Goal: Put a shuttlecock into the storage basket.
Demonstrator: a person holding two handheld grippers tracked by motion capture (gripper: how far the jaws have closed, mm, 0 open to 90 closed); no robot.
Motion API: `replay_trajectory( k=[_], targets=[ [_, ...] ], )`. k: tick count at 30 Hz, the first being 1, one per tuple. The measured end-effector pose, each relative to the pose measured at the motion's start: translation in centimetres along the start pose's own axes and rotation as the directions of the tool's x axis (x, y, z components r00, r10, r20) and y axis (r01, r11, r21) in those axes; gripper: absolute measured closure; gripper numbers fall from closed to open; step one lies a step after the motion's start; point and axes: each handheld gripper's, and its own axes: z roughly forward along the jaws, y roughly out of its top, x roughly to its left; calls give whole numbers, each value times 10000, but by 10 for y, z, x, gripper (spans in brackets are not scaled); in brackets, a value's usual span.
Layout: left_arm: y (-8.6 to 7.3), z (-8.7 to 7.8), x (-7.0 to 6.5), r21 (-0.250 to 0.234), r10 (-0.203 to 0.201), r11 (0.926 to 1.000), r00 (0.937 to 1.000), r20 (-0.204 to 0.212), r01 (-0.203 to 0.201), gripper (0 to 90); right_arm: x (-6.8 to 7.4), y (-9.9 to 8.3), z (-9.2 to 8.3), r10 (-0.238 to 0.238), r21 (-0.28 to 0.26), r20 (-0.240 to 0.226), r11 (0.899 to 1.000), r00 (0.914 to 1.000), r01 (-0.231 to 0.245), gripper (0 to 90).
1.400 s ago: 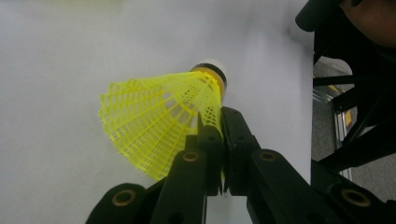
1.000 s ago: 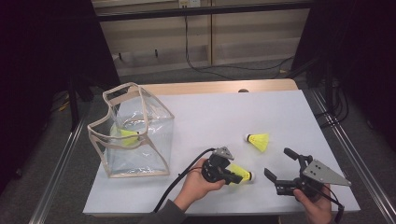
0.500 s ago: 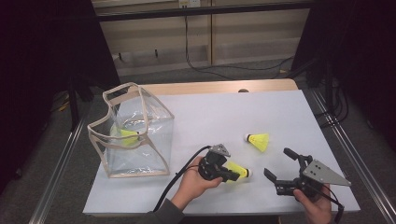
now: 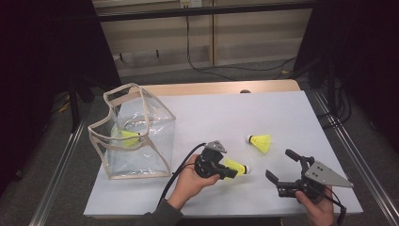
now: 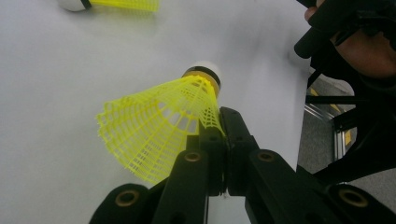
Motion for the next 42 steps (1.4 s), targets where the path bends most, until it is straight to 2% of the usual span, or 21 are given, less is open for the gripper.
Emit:
replay_trajectory(
  k=[11, 18, 26, 34, 42],
  targets=[
    [3, -14, 2, -132, -66, 9999, 9999, -81, 65, 889, 1, 0, 1, -103, -14, -41, 9999, 9999, 103, 29],
    [5, -23, 4, -207, -291, 9994, 9994, -180, 287, 889, 2, 0, 1, -94, -6, -70, 10000, 9999, 94, 28],
    [5, -27, 6, -154, -437, 9989, 9989, -191, 434, 889, 2, 1, 1, -145, -20, -79, 9999, 9999, 145, 28],
    [5, -37, 8, -418, -649, 9971, 9975, -261, 638, 889, 2, 0, 0, -115, -56, -57, 9999, 9999, 114, 28],
    [5, -43, 11, -496, -680, 9966, 9969, -403, 660, 889, 3, 1, 1, -117, 0, -88, 9999, 9999, 117, 28]
  ],
)
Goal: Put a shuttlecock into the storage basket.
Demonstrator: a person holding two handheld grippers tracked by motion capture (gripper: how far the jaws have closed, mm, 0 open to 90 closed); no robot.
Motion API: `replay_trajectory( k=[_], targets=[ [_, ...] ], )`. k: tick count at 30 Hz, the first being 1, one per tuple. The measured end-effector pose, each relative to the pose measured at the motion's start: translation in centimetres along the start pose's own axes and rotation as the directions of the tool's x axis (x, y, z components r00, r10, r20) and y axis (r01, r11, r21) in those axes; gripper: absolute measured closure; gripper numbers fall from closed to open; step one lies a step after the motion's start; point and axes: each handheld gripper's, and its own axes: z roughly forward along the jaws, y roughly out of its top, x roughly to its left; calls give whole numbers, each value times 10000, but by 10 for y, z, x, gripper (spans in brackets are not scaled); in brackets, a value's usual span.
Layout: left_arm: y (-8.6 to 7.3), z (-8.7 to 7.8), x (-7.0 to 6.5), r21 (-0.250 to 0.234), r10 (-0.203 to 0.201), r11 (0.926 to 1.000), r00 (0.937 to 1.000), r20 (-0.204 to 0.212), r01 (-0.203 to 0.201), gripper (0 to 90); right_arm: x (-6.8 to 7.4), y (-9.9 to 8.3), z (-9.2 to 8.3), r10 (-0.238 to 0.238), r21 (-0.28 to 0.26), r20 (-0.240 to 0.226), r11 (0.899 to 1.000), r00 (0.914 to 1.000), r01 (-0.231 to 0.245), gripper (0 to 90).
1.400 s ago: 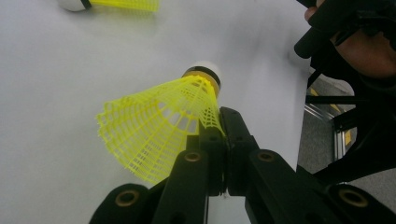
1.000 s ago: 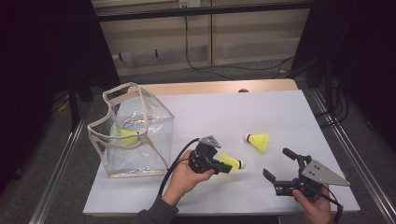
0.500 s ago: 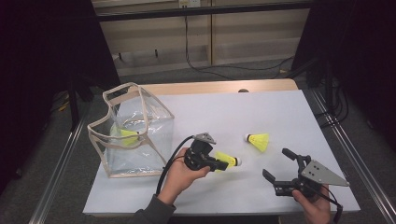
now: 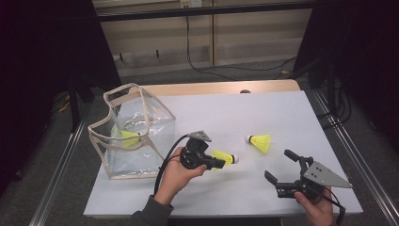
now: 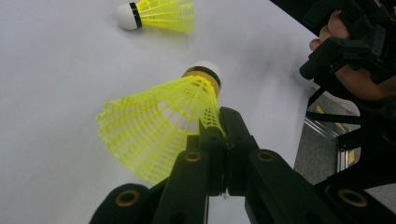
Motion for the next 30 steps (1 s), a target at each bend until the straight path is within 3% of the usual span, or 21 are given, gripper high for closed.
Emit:
replay_trajectory(
  k=[30],
  targets=[
    [0, -25, 12, -470, -563, 9974, 9979, -322, 548, 887, 0, 0, 0, 1, -36, -20, 10000, 10000, -1, 28]
  ],
)
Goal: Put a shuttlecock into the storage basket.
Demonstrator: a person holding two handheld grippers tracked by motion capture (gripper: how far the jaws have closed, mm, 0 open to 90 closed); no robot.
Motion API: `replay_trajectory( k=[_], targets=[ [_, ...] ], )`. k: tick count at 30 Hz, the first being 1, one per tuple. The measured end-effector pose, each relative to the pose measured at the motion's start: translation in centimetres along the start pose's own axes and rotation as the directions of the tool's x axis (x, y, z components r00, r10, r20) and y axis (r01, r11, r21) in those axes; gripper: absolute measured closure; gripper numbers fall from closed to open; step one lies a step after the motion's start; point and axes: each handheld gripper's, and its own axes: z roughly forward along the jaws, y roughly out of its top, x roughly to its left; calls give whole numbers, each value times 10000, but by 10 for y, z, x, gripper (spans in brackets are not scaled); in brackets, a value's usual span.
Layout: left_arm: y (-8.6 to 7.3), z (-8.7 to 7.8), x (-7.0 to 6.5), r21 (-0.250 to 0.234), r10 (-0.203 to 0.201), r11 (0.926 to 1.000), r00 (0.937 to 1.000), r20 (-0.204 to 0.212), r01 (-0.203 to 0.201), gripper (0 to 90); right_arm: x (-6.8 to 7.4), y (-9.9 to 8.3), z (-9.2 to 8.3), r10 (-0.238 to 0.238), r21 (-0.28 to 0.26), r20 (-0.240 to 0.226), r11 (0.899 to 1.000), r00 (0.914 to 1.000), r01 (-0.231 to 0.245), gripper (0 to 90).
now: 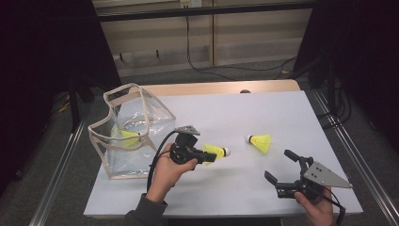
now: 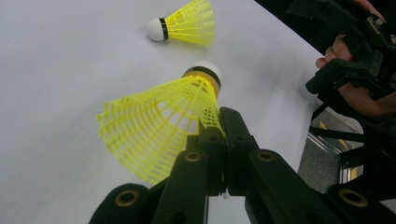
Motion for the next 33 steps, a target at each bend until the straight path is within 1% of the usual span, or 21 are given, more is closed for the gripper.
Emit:
replay_trajectory(
  k=[3, 4, 7, 9, 11, 13, 14, 17, 21, 26, 31, 33],
  targets=[
    [1, 0, 0, -4, -51, 10000, 10000, -80, 51, 887, 0, 0, 0, -9, -18, 5, 10000, 10000, 9, 28],
    [1, 0, 0, 38, -60, 10000, 9999, -102, 60, 887, -1, 0, 0, -28, 51, 20, 10000, 10000, 28, 28],
    [2, 0, -1, 169, -53, 9998, 9999, -151, 55, 887, 0, 0, 0, -38, 16, 11, 10000, 10000, 38, 28],
    [2, -2, -1, 127, -77, 9999, 9999, -125, 79, 887, 0, 0, 0, -90, -4, 30, 10000, 10000, 90, 28],
    [3, -6, 0, 106, -136, 9998, 9998, -166, 138, 887, 0, 0, 0, -73, -5, 34, 10000, 10000, 73, 28],
    [5, -10, -1, 237, -82, 9997, 9995, -316, 89, 887, 0, 0, 1, -72, -5, 21, 10000, 10000, 72, 28],
    [6, -12, -1, 176, -78, 9998, 9995, -315, 84, 886, 0, 0, 1, -70, -8, 8, 10000, 10000, 70, 28],
    [11, -19, -4, 228, -13, 9997, 9992, -392, 22, 886, 0, 0, 1, -61, -6, 15, 10000, 10000, 61, 29],
    [17, -27, -5, 165, -64, 9998, 9988, -475, 72, 886, 0, 0, 0, -73, 0, 19, 10000, 10000, 73, 29],
    [21, -32, -6, 255, 1, 9997, 9985, -539, 13, 886, 0, 0, 0, -73, -5, 30, 10000, 10000, 73, 29],
    [26, -33, -8, 320, -3, 9995, 9982, -604, 22, 886, 0, 0, 1, -61, -7, 28, 10000, 10000, 61, 29],
    [28, -35, -8, 278, -55, 9996, 9981, -620, 72, 886, 0, 0, 1, -39, 2, 16, 10000, 10000, 39, 28]
  ],
)
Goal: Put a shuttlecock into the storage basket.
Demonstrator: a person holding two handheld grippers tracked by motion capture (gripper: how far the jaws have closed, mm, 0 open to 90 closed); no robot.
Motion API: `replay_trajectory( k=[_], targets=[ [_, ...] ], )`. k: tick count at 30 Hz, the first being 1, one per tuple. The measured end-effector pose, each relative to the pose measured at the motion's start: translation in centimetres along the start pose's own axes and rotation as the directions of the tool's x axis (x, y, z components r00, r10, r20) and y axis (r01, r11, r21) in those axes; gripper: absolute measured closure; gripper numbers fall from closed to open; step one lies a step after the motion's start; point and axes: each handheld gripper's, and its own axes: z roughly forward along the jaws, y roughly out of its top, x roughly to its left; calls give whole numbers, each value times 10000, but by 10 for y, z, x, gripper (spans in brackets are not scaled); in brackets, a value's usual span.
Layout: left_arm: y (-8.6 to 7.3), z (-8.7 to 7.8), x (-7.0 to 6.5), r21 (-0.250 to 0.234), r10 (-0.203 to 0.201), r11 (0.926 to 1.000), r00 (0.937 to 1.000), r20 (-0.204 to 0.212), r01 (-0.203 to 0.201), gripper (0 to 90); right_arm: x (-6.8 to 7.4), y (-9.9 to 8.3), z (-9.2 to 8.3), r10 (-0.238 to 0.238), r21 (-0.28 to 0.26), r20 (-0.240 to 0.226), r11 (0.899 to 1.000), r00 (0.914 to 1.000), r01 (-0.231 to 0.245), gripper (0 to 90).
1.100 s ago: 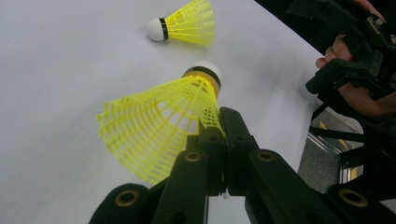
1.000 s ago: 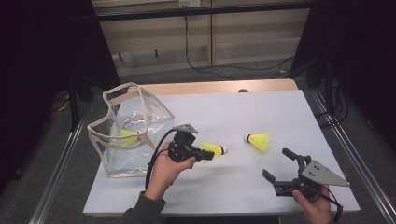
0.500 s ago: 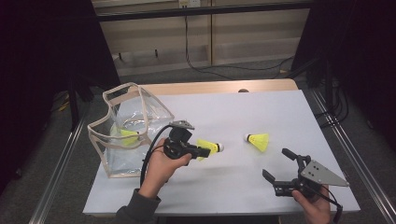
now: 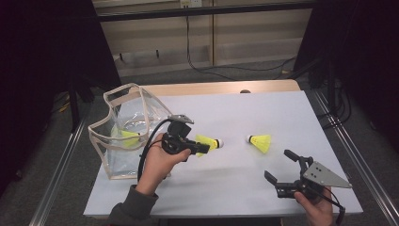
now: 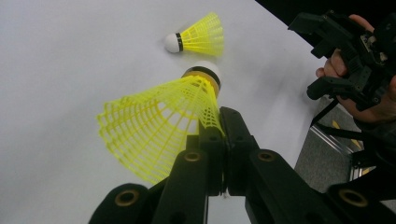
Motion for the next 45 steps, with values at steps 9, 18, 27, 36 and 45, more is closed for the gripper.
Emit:
replay_trajectory(
  k=[9, 18, 27, 36, 45],
  targets=[
    [9, -12, -3, 22, -6, 10000, 9999, -160, 7, 886, -1, 0, -1, 55, -4, 7, 10000, 10000, -55, 28],
    [16, -27, -6, 19, 62, 10000, 9991, -414, -62, 886, 0, 0, -1, 67, 1, -4, 10000, 10000, -67, 28],
    [19, -36, -4, 37, -37, 10000, 9992, -401, 38, 886, 0, 0, 0, 8, -29, 13, 10000, 10000, -8, 28],
    [27, -48, -5, -63, -81, 10000, 9985, -538, 77, 885, 0, 1, 0, 66, -58, -6, 10000, 10000, -66, 28],
    [34, -57, -2, -4, -291, 9996, 9968, -743, 291, 886, 0, 1, 0, 36, -42, -5, 10000, 10000, -36, 28]
  ],
)
